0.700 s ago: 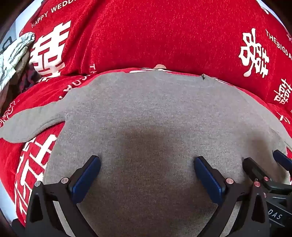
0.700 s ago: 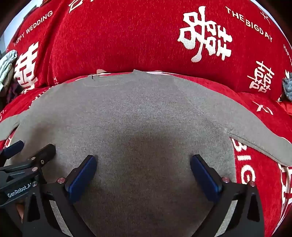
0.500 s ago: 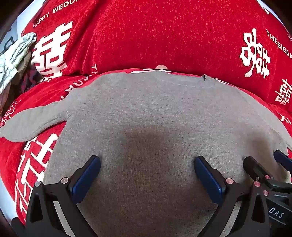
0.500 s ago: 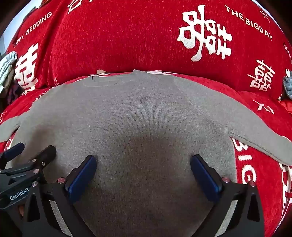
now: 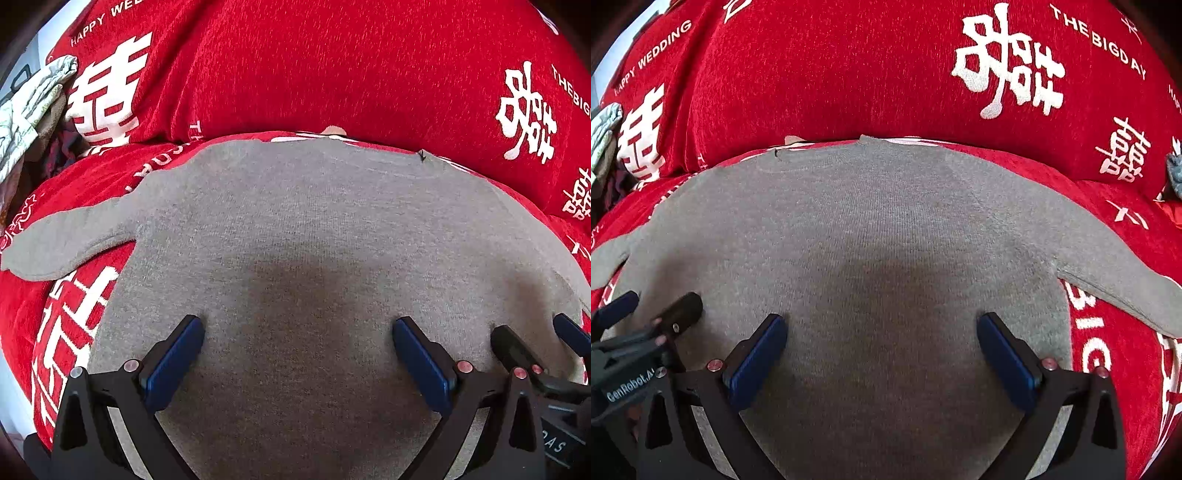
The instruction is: Fold small clothes
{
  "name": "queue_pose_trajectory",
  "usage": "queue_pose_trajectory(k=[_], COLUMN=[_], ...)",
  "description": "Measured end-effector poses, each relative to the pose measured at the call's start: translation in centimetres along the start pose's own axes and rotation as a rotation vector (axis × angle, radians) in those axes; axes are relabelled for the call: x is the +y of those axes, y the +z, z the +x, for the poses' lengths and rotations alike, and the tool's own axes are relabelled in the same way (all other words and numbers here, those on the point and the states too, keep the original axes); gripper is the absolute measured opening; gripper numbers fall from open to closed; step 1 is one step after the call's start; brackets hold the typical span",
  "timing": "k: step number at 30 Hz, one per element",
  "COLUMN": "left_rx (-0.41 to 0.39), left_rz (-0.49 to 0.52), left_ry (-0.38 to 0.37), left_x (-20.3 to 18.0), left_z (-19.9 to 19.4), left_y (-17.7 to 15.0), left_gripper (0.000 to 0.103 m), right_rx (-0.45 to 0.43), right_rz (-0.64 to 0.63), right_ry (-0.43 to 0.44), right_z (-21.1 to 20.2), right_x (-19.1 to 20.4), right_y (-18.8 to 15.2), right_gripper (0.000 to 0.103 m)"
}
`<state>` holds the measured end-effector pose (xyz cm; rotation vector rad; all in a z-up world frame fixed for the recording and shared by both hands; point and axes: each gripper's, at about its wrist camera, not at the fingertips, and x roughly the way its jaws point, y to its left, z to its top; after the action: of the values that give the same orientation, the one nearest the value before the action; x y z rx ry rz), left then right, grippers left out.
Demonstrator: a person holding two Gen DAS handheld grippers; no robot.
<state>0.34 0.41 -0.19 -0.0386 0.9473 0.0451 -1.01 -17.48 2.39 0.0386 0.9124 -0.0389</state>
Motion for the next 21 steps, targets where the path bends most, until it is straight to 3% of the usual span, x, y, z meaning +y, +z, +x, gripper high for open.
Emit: queue_pose_trajectory(k=[21], left_rx=[-0.003], left_rz=[0.018], left_ry=[0.0], left_x=[-0.2], left_z=[-0.16], left_y=[0.09], left_gripper=[0.103], right_rx=[-0.003], right_rz=[0.013], right_ry=[0.001], right_z=[0.31], right_x=[-0.51], right_y=[-0.17], right_gripper=[0.103])
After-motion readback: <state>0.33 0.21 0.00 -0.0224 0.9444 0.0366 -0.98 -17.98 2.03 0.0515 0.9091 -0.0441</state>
